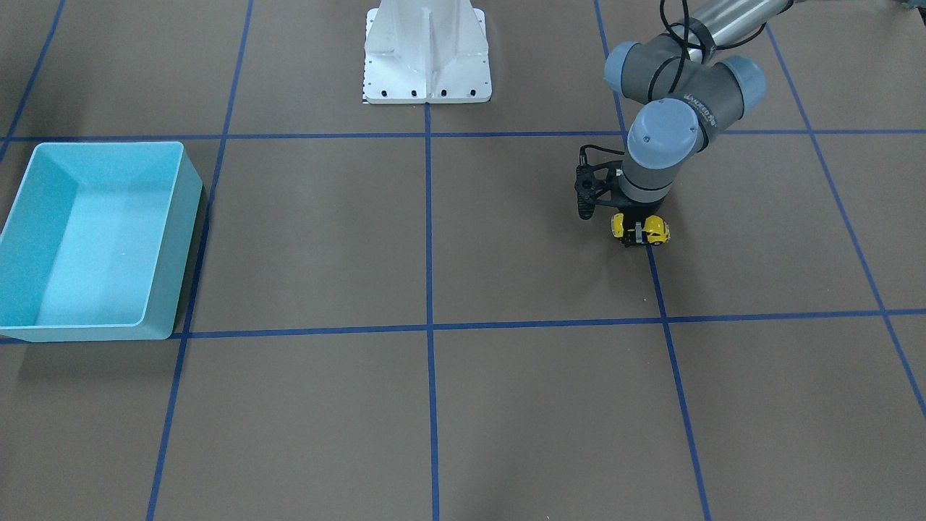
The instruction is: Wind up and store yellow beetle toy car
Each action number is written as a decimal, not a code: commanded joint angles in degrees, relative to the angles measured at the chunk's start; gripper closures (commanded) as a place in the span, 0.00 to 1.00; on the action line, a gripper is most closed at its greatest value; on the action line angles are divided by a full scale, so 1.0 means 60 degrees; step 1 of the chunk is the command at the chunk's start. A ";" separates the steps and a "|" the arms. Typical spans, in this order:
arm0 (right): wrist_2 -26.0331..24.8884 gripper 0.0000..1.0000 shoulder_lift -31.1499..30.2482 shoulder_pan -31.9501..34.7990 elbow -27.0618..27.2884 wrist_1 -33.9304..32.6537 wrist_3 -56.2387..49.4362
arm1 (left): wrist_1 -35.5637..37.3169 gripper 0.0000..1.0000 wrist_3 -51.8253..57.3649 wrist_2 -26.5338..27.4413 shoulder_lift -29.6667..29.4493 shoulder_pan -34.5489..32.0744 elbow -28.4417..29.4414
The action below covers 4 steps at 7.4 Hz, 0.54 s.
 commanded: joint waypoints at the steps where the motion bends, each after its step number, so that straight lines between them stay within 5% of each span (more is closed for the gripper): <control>1: 0.0000 0.00 0.0000 0.0000 0.0000 0.0000 0.0000 | -0.0162 1.00 0.0057 -0.0013 0.0171 -0.0011 -0.0043; 4: 0.0000 0.00 0.0000 0.0014 0.0000 0.0000 0.0000 | -0.0441 1.00 0.0057 -0.0013 0.0435 -0.0011 -0.0087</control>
